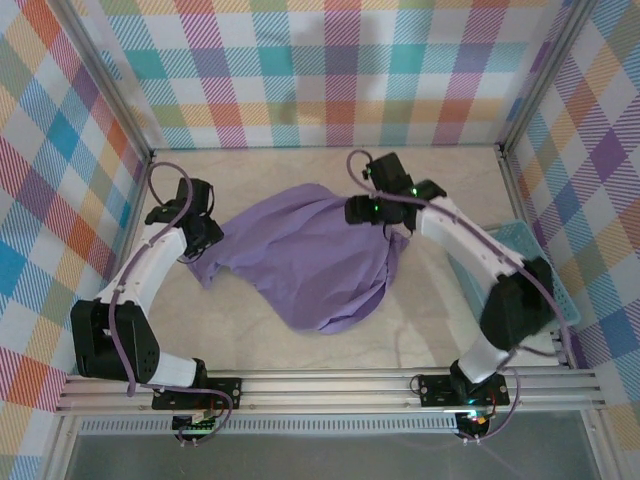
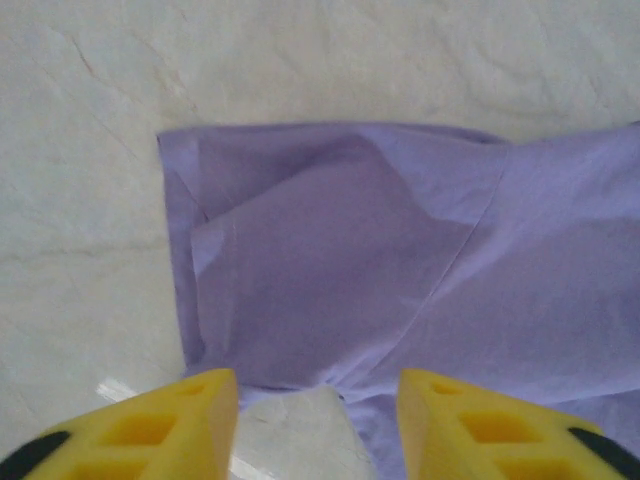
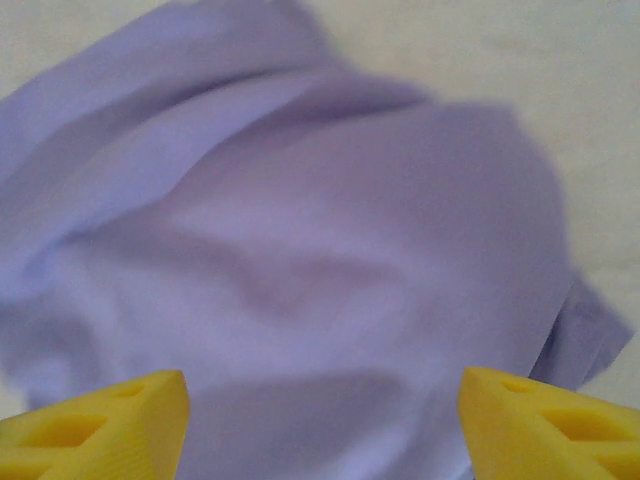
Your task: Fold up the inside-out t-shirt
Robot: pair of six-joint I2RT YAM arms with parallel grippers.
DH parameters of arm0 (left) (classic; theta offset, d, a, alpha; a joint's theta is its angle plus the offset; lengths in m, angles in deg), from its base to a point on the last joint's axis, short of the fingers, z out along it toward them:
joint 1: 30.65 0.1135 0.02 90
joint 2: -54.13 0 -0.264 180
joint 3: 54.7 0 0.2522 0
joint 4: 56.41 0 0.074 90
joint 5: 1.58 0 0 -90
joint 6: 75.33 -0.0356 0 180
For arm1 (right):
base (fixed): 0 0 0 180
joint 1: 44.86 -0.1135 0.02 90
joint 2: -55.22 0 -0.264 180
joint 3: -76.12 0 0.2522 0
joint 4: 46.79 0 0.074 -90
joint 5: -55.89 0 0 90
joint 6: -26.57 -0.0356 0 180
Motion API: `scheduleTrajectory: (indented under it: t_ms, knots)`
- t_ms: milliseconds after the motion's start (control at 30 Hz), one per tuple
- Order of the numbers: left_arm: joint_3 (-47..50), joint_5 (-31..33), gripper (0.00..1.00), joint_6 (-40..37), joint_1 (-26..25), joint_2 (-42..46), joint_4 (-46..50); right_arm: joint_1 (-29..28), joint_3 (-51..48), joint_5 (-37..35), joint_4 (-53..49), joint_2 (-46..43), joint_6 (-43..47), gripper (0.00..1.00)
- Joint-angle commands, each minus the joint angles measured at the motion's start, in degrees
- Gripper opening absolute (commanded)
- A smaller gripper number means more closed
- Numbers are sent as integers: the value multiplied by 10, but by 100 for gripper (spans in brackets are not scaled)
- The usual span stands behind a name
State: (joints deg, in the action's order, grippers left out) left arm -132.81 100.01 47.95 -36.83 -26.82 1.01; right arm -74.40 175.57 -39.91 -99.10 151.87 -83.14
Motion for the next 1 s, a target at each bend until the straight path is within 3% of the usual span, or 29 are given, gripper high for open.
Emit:
scheduleTrajectory:
  t_ms: [0,167,267,300,433,533,633,767,867,967]
  knots:
    - [19,-35,50,31,-28,-20,-30,45,82,-4,-24,97,1,74]
    - [25,-79,55,39,-42,-98,-72,71,222,37,-71,249,19,78]
    - [9,-99,56,39,-53,-151,-88,72,245,90,-70,286,20,72]
    - [-3,-104,56,37,-58,-170,-88,72,245,111,-67,289,21,66]
    - [-81,-108,54,27,-95,-260,-74,72,205,153,-45,251,16,19]
    - [-159,-124,48,23,-113,-339,-68,69,111,148,-13,162,-3,2]
    - [-277,-140,39,8,-122,-431,-41,47,-38,157,50,57,-46,0]
    - [-494,-179,31,-35,-137,-556,26,-32,-192,130,107,-34,-107,0]
    - [-658,-205,31,-76,-164,-621,72,-106,-219,123,135,-43,-151,3]
    - [-812,-214,37,-106,-181,-669,161,-150,-193,132,156,-34,-170,20]
